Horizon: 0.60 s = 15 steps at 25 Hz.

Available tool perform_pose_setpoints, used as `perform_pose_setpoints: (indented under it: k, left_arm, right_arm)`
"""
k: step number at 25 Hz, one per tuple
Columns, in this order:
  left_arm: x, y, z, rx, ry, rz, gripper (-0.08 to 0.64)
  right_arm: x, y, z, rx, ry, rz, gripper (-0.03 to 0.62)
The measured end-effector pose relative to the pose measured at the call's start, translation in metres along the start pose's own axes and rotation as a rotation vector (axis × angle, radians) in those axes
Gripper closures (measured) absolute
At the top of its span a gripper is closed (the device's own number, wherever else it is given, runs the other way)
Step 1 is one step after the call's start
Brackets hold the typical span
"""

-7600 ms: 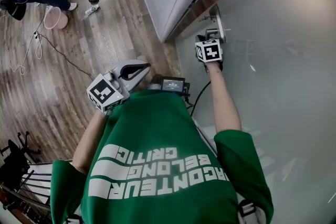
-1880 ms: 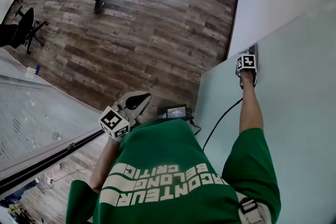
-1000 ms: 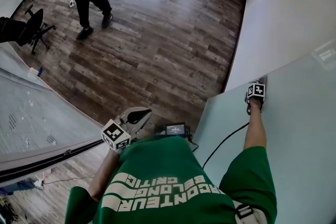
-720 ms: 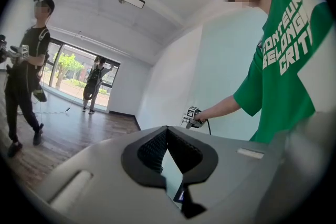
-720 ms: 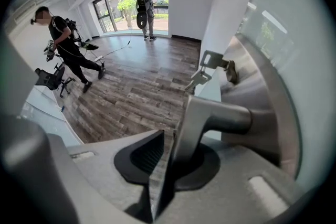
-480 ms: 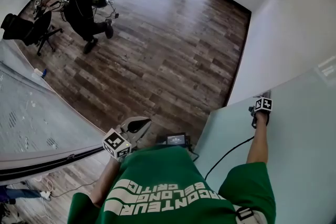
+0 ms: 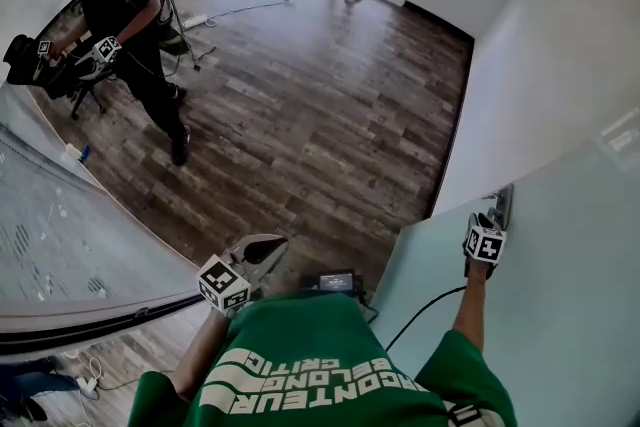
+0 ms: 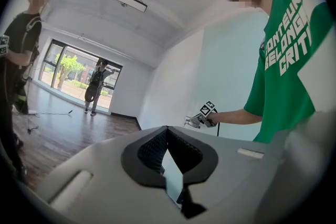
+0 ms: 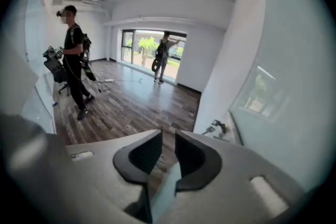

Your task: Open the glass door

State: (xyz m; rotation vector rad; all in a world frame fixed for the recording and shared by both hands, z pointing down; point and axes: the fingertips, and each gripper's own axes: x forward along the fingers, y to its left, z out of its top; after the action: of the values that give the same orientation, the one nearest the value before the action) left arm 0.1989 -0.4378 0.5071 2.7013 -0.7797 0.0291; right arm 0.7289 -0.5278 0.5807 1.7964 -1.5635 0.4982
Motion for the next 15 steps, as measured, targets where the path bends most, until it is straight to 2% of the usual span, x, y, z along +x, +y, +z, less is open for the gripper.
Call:
perform_pose_setpoints:
  k: [3, 9, 15]
  left_arm:
    - [-0.003, 0.0, 0.0, 0.0, -0.005, -0.008, 0.551]
    - [-0.02, 0.008, 0.006, -0.009, -0.016, 0.001, 0.551]
    - [-0.036, 0.01, 0.003, -0.02, -0.031, 0.021, 0.551]
  right_arm:
    - [-0.02, 0.061, 0.012, -0.055, -0.135, 0.111, 0.6]
    - [-0.069, 0.175, 0.045, -0.084, -0.325, 0.325, 0.6]
    - [-0.119, 0.264, 0.074, -0.151, -0.462, 0.51, 0.6]
